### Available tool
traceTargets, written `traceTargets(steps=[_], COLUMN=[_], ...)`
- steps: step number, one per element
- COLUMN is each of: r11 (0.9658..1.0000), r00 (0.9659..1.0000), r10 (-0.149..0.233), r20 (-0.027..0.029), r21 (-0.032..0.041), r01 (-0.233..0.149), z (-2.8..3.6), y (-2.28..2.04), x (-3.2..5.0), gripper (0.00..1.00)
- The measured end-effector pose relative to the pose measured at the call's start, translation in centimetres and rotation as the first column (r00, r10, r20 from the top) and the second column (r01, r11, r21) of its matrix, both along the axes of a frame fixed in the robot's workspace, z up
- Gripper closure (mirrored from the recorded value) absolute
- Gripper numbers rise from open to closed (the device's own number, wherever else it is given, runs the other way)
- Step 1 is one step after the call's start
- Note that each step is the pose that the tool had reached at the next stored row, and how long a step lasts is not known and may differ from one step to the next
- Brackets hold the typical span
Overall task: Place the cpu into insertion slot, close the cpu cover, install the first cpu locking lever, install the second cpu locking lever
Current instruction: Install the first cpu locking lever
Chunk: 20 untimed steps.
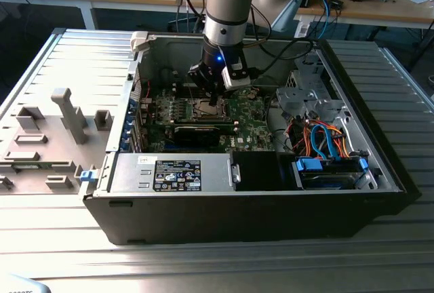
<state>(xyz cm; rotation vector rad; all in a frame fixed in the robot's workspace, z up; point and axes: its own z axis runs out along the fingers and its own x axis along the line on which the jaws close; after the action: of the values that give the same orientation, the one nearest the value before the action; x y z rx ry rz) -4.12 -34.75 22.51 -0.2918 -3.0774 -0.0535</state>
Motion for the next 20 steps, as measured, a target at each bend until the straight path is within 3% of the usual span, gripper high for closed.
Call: traceTargets(steps=[20], r11=[1.0], r00=[1.0], r10=[0.009], r20=[-0.0001], r21=[0.0034], r01=[-0.009], z=[-0.02], y=[0.0], x=[0.0], gripper=[0.89])
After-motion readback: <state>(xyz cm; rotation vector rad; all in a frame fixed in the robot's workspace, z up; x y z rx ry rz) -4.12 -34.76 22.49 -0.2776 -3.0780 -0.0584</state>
